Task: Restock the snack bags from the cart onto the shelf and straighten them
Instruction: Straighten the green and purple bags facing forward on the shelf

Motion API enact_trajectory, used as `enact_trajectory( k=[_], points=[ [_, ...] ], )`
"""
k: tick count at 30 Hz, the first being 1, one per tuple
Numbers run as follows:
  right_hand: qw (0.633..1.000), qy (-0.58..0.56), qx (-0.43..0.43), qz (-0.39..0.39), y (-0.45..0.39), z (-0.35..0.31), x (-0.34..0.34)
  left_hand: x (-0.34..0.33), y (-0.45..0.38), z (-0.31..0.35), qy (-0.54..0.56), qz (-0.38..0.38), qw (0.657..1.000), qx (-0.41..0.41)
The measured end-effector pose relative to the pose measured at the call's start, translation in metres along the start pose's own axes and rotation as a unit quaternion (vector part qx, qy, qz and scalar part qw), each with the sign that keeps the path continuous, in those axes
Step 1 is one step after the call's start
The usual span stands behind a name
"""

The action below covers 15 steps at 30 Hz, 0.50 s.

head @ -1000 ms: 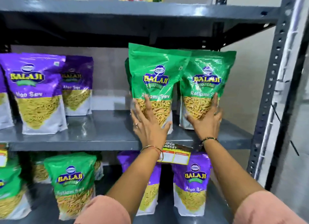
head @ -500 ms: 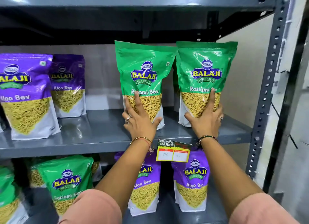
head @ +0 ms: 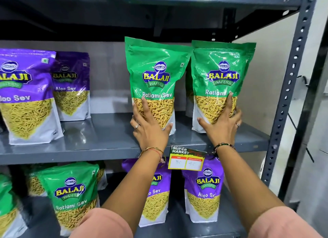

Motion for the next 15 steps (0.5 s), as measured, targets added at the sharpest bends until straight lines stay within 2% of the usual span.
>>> enact_trajectory(
  k=[10,12,13,15],
  points=[
    [0.999,0.03,-0.013,0.002,0.001,-0.002,0.0,-0.001,-0.002,0.001,0.0,-0.013,1.0,0.017],
    [0.995,0.06,0.027,0.079,0.004,-0.011,0.004,-0.001,-0.003,0.0,0.013,-0.016,1.0,0.018],
    [0.991,0.038,0.067,0.113,0.005,-0.02,0.006,-0.001,-0.004,0.0,0.022,-0.016,0.999,0.019],
    [0.982,-0.075,0.137,0.108,0.0,-0.049,0.005,-0.001,-0.005,-0.001,0.037,-0.011,0.999,0.021]
  ],
)
Point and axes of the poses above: each hand's wrist, its own y-axis away from the middle knuckle, its own x-axis out of the back of the hand, z = x × y, the point moved 1 cm from there along -y, towards the middle knuckle, and after that the axes turned 5 degrees about y, right-handed, at the moved point
